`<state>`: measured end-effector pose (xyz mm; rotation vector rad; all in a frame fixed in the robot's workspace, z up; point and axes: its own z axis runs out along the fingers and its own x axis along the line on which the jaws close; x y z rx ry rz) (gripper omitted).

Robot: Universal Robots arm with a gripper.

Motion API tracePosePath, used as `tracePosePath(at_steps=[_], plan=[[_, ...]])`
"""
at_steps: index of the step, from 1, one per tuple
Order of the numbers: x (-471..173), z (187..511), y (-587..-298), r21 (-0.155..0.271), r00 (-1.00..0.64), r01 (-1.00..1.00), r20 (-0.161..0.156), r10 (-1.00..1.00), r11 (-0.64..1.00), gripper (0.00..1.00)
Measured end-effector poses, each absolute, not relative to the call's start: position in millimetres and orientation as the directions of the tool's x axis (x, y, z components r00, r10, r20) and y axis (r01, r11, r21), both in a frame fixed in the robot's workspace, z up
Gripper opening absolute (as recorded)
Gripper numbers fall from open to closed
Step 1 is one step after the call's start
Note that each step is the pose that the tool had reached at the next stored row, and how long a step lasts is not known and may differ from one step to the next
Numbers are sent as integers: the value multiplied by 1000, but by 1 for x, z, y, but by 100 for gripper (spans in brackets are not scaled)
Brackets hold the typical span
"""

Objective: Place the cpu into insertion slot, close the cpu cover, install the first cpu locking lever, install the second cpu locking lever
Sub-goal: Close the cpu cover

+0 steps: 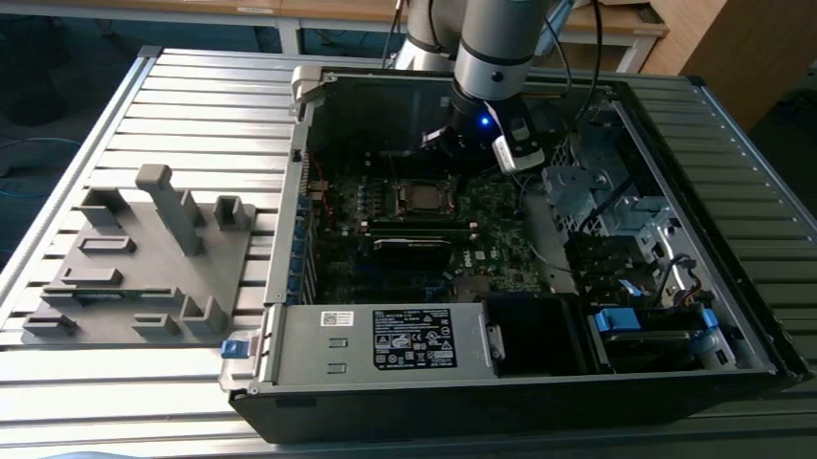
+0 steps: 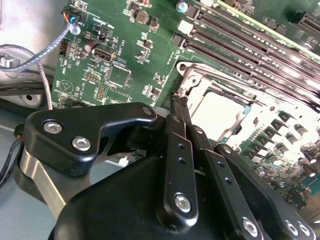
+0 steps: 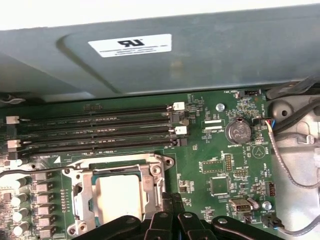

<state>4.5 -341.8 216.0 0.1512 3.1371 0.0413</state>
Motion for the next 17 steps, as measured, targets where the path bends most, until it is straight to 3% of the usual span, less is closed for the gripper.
tracePosePath(at_steps=[17], plan=[[0, 216, -342, 27, -995, 96, -2, 96, 995, 10]])
